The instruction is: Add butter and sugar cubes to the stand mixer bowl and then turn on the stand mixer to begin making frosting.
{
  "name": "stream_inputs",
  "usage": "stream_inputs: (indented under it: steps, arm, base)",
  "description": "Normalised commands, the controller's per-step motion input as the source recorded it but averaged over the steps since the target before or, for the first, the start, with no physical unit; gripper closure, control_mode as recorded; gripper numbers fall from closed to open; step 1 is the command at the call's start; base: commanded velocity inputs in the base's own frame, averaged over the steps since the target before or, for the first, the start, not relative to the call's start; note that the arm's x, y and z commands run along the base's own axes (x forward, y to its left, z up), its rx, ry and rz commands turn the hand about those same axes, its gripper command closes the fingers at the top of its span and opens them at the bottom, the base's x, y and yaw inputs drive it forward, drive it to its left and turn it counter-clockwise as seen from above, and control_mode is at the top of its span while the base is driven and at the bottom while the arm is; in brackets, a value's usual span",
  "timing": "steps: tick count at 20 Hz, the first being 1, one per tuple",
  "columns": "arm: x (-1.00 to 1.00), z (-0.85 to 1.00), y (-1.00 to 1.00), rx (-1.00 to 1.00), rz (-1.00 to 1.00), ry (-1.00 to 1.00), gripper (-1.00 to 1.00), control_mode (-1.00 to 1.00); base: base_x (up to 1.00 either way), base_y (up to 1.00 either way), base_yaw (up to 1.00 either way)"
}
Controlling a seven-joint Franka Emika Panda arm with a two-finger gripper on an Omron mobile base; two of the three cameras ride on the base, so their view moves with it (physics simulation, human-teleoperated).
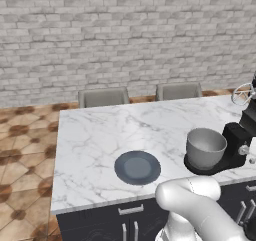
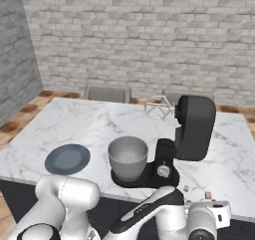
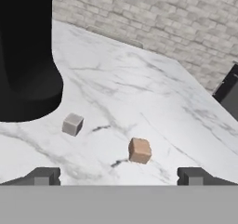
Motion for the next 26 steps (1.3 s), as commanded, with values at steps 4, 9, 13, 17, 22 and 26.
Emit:
stream_inputs:
  steps: [4, 9, 13, 17, 22, 26]
  arm:
    - [0.07, 0.0, -0.2, 0.0, 0.0, -0.01, -1.0, -1.0]
    - [0.12, 0.0, -0.06, 0.0, 0.0, 0.0, -1.0, -1.0]
    - [0.13, 0.0, 0.0, 0.0, 0.0, 0.0, -1.0, -1.0]
    - [0.09, 0.0, 0.0, 0.0, 0.0, 0.0, -1.0, -1.0]
    - [0.1, -0.01, 0.0, 0.0, 0.0, 0.0, -1.0, -1.0]
    - [0.23, -0.14, 0.0, 0.0, 0.0, 0.0, -1.0, -1.0]
  base:
    - [0.0, 0.0, 0.0]
    - [0.0, 0.0, 0.0]
    - [0.0, 0.0, 0.0]
    - [0.0, 0.0, 0.0]
    - [0.0, 0.0, 0.0]
    - [0.0, 0.0, 0.0]
